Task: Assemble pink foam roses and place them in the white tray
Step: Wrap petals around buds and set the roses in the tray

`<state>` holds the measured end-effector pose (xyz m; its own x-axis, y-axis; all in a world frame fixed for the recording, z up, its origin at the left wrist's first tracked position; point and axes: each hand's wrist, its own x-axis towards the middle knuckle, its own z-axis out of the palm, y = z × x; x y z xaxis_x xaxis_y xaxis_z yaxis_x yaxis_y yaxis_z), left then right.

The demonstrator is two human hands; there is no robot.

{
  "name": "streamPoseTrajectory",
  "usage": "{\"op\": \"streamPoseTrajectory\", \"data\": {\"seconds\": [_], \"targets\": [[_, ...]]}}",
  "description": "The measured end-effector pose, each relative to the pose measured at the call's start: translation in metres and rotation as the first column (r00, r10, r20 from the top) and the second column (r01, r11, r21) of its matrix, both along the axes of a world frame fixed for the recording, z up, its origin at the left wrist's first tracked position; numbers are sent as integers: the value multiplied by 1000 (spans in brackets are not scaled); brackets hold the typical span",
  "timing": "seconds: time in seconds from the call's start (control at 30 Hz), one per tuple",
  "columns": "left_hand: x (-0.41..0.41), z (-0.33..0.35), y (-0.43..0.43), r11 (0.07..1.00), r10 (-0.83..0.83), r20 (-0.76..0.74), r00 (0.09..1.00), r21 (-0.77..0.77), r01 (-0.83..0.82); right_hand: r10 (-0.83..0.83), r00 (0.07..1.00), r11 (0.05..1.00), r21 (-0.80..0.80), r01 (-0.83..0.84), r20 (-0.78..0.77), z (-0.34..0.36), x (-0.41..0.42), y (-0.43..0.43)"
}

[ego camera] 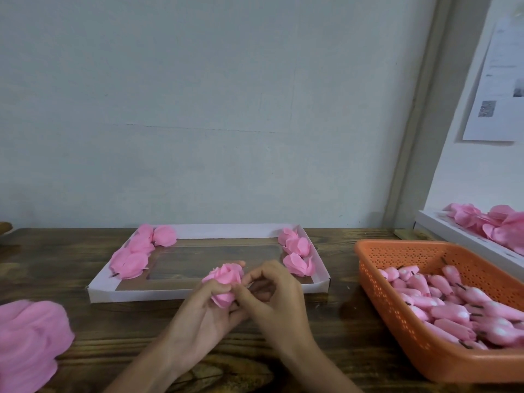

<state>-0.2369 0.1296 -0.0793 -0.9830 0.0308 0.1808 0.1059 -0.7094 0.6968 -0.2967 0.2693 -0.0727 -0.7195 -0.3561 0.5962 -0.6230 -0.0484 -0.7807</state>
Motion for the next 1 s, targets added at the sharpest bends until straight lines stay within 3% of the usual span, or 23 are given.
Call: {"op": "streamPoseTrajectory", "data": {"seconds": [0.17, 0.37, 0.5, 0.63, 0.8, 0.9, 1.0], "targets": [[-2, -2, -5, 998, 39, 25, 999, 46, -41, 102, 995, 994, 39, -102, 2, 1, 0, 0], [-5, -5, -5, 1000, 21, 29, 999, 0, -21, 86, 994, 996, 34, -88, 61, 0, -9, 1], [-4, -4, -8, 996, -37, -11, 999, -82, 36, -28, 999, 980, 195, 35, -38, 1, -18, 7], [-5, -7, -6, 982, 49, 7, 999, -181, -47, 109, 990, 935, 346, -73, -86, -1, -23, 11], [-5, -12, -6, 979, 120, 55, 991, -172, -109, 251, 964, 913, 310, -264, 82, -2, -21, 10], [-5, -14, -8, 984, 129, 94, 987, -139, -115, 368, 906, 897, 175, -405, 210, -1, -16, 6], [-6, -14, -7, 989, 120, 97, 988, -94, -111, 388, 871, 902, 74, -426, 301, 1, -13, 4]]}}
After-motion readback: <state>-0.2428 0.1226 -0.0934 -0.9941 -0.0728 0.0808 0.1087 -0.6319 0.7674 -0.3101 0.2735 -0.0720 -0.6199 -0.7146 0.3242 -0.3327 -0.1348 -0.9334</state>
